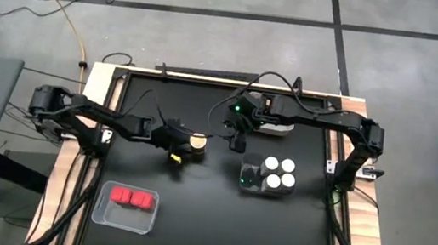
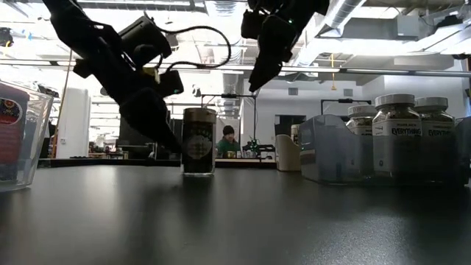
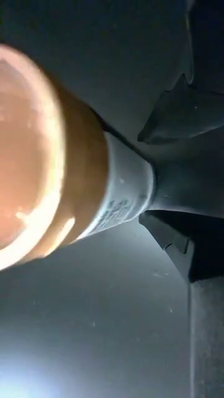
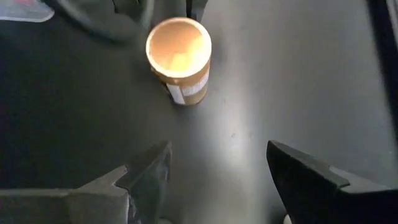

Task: Sort spices by type
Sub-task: Put the gold spice bottle in the gray bin

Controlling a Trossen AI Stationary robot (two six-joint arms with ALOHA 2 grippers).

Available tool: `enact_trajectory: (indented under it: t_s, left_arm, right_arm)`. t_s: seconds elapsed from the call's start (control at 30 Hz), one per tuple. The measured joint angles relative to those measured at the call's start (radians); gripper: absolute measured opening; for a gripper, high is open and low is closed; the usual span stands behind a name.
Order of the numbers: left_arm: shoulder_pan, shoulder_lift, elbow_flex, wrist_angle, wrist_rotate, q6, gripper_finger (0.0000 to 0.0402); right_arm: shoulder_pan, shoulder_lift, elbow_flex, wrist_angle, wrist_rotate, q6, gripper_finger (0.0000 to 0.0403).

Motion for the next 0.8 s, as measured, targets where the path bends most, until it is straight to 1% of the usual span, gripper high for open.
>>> enact_trajectory:
  t_s: [0.13,0.23,0.3,0.43,0.53,0.67,0.8]
  left_arm:
    - [-0.004,-0.079,0.0,-0.084,-0.011,-0.037,0.017]
    - [-0.013,-0.156,0.0,-0.193,-0.034,-0.094,0.017]
    - [-0.03,-0.205,0.0,-0.254,-0.076,-0.134,0.017]
    - [-0.08,-0.295,0.0,-0.33,-0.162,-0.18,0.017]
    - [-0.121,-0.355,0.0,-0.375,-0.227,-0.219,0.017]
    - [-0.172,-0.424,0.0,-0.428,-0.292,-0.262,0.017]
    - [-0.205,-0.474,0.0,-0.47,-0.313,-0.269,0.017]
  right_arm:
    - [0.003,0.0,-0.021,0.048,0.0,0.034,0.0292]
    - [0.001,0.0,-0.023,0.067,0.0,0.126,0.0292]
    - [0.0,0.0,-0.023,0.074,0.0,0.167,0.0292]
    - [0.0,0.0,-0.023,0.1,0.0,0.164,0.0292]
    - [0.0,0.0,-0.023,0.134,0.0,0.191,0.0296]
    - [0.0,0.002,-0.023,0.177,0.0,0.229,0.0323]
    - [0.001,0.023,-0.023,0.187,0.0,0.227,0.0372]
